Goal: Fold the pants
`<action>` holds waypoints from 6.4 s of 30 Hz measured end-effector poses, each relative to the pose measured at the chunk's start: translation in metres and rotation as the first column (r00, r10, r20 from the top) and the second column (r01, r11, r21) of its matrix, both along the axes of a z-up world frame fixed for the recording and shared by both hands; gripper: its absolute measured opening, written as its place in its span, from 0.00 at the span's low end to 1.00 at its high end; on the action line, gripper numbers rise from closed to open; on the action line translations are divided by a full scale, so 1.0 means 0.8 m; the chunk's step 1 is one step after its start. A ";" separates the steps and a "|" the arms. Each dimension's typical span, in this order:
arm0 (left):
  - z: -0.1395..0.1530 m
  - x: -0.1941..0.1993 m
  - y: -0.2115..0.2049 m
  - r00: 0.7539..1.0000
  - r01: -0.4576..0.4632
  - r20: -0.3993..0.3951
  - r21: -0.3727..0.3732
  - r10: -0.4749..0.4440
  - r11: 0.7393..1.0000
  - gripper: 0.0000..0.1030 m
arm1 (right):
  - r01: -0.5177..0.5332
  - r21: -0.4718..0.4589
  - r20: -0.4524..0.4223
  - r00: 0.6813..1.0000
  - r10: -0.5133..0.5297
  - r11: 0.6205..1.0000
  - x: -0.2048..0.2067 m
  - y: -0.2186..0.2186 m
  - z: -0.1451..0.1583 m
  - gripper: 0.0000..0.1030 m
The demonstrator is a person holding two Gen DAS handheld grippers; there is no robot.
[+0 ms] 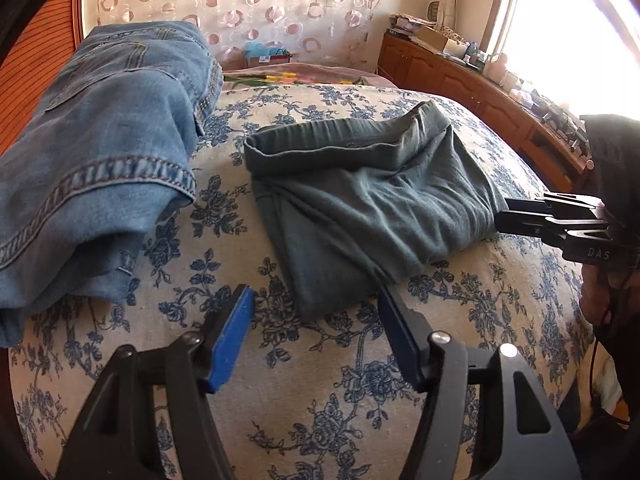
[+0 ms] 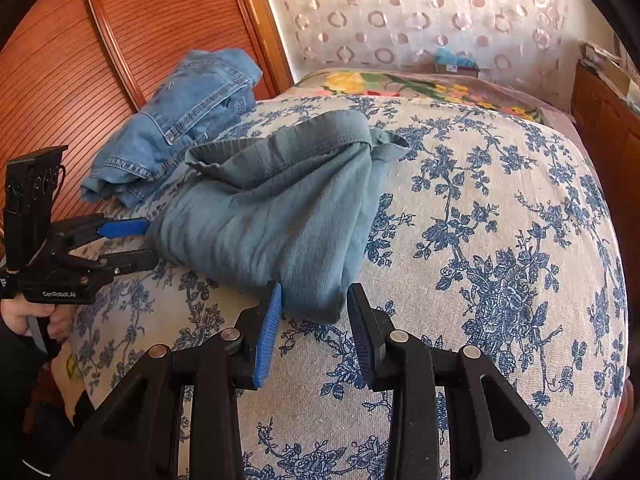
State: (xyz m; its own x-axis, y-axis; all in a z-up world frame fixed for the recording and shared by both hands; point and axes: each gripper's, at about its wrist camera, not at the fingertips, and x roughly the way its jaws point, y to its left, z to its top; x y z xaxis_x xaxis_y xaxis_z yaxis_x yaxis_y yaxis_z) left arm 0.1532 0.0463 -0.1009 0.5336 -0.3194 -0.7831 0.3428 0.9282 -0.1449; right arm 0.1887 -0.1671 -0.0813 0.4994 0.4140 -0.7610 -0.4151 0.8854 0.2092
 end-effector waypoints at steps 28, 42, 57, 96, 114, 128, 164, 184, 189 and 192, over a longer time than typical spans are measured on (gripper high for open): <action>0.033 -0.041 0.015 0.995 0.027 0.092 -0.022 -0.024 0.999 0.02 | 0.018 0.017 0.081 0.997 -0.020 1.000 -0.065 -0.015 0.033 0.02; 0.029 -0.116 0.009 0.996 0.035 0.079 -0.020 -0.033 0.999 0.02 | 0.029 0.043 0.059 0.998 -0.032 0.999 -0.145 -0.021 0.023 0.02; 0.037 -0.131 0.005 0.996 0.011 0.087 -0.009 -0.010 1.000 0.13 | 0.036 0.016 0.095 0.995 -0.038 0.999 -0.167 -0.015 0.036 0.06; 0.021 -0.031 -0.040 0.996 0.061 0.062 0.021 -0.062 0.998 0.66 | 0.090 -0.086 0.131 0.988 -0.078 0.992 -0.027 0.003 0.020 0.44; 0.021 -0.022 -0.020 0.998 0.003 0.067 0.001 -0.004 1.000 0.66 | 0.108 -0.032 0.051 0.993 -0.107 0.994 -0.038 -0.003 0.011 0.49; 0.009 -0.036 0.002 0.998 -0.034 0.053 -0.011 0.035 0.999 0.66 | 0.105 0.002 0.007 0.994 -0.105 0.994 -0.036 -0.006 0.000 0.49; 0.035 -0.046 0.001 0.998 0.012 0.066 -0.145 -0.002 0.989 0.05 | -0.024 0.089 0.059 0.998 0.019 0.996 -0.051 0.024 0.036 0.14; 0.150 -0.059 0.102 0.948 -0.107 0.279 -0.170 0.152 0.980 0.05 | -0.231 -0.010 0.280 0.933 0.224 0.973 0.004 0.135 0.177 0.14; 0.162 -0.037 0.121 0.936 -0.148 0.293 -0.169 0.194 0.974 0.05 | -0.272 -0.047 0.292 0.917 0.273 0.961 0.044 0.172 0.184 0.14; 0.166 -0.024 0.133 0.929 -0.166 0.301 -0.175 0.214 0.970 0.05 | -0.292 -0.066 0.293 0.908 0.298 0.954 0.070 0.192 0.186 0.14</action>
